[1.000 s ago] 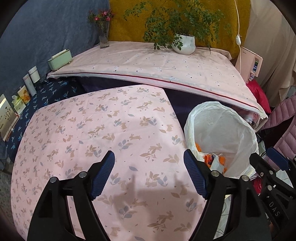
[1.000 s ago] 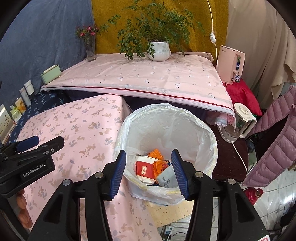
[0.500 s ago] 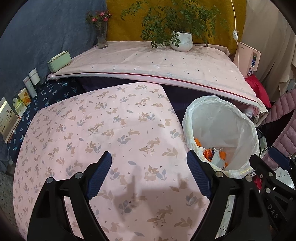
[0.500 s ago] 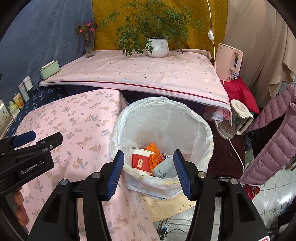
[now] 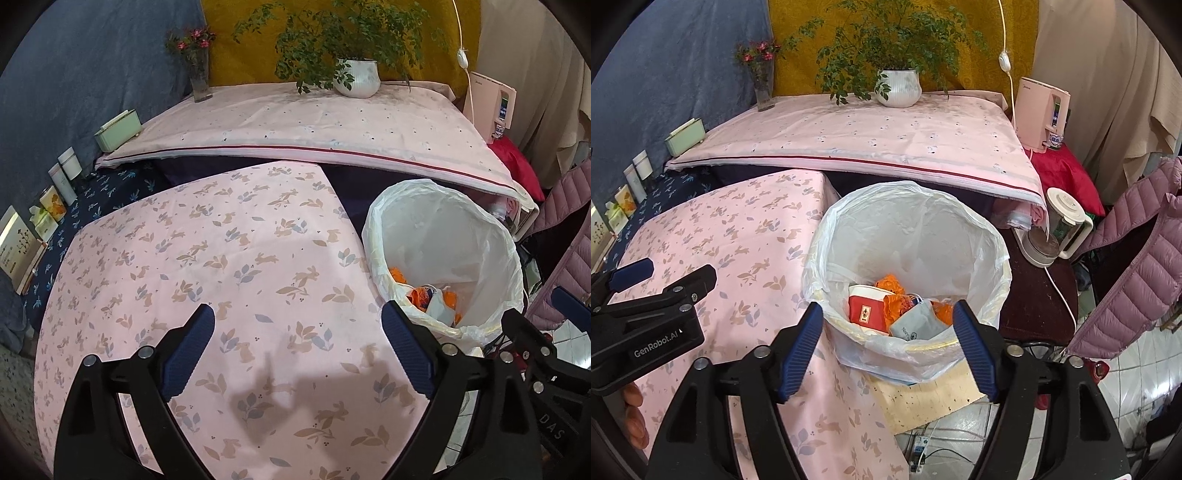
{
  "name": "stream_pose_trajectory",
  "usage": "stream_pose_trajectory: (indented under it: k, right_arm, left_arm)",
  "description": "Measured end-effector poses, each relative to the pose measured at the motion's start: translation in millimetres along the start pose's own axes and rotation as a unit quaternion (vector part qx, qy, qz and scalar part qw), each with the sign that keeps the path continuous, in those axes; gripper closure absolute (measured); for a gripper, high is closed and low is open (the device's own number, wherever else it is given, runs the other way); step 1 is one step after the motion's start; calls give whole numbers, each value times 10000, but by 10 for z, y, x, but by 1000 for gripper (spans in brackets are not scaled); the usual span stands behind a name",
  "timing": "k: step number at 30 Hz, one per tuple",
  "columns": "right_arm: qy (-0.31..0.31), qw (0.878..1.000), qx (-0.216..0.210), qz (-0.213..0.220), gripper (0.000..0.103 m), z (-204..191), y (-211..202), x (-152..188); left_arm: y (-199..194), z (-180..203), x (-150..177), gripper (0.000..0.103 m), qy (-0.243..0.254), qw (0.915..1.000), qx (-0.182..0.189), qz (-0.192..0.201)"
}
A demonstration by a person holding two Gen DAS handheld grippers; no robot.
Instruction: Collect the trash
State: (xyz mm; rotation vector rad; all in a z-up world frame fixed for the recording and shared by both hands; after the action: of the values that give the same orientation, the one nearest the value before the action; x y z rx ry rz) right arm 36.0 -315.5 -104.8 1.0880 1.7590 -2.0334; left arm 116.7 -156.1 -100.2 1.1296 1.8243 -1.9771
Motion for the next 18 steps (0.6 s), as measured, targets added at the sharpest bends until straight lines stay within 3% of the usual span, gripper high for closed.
stream_pose_trajectory:
  k: [12,18]
  right_arm:
    - [-22,10000,-35,-4,13,7,-5,48]
    - [-163,9998,61,-82,13,-16,30,91]
  left_arm:
    - [27,-9,47,11,-35,10000,-69,-30]
    - [47,-16,87,11,-51,9999,-109,-54]
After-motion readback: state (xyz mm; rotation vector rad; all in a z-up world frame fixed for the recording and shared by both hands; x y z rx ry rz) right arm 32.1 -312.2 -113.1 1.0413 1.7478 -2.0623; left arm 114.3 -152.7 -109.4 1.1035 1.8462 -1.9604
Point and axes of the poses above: each gripper's, at about its wrist camera, not at the fingertips, and y roughly the way its jaws point, z to its right, x to its underside, the point moved 5 cm from there along y, roughly the way its jaws point, and after that the axes turned 1 degree about x, right-handed, at the moved point
